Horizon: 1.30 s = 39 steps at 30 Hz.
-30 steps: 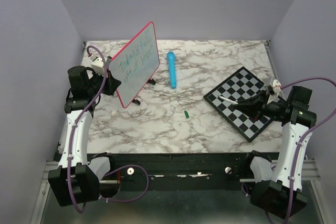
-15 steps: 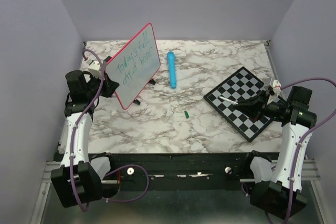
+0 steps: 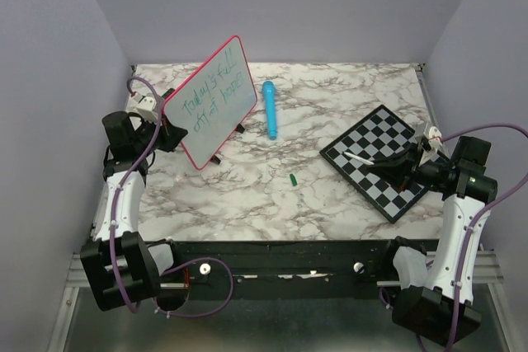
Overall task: Write a sentence on the whiteboard
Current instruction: Put down the whiteboard on the whiteboard stand.
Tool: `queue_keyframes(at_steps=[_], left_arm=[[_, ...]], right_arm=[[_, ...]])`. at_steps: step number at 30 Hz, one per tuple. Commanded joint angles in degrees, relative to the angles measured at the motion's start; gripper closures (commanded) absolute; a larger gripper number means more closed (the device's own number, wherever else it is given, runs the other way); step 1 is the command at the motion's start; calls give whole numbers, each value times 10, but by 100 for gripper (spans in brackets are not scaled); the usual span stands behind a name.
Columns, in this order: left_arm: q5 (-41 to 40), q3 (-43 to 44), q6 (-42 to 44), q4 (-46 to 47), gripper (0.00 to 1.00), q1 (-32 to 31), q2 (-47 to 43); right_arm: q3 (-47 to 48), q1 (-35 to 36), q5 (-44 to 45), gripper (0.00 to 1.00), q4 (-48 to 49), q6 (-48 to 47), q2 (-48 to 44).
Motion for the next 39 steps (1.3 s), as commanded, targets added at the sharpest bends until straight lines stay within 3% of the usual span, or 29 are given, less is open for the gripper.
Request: queue_keyframes(at_steps=[1, 5, 11, 26, 39], left_arm=[[-50, -27, 33, 48, 100, 10, -2], [-88, -42, 34, 45, 97, 13, -11], [-122, -35, 40, 29, 83, 23, -4], [-181, -23, 33, -14, 75, 34, -3], [-202, 11, 17, -22, 75, 47, 39]], right_arm=[[7, 4, -81, 100, -14, -9, -5], [7, 4, -82, 99, -13, -10, -5], [6, 5, -83, 100, -16, -10, -7], [8, 11, -85, 99, -22, -17, -7], [7, 11, -83, 100, -20, -17, -6]])
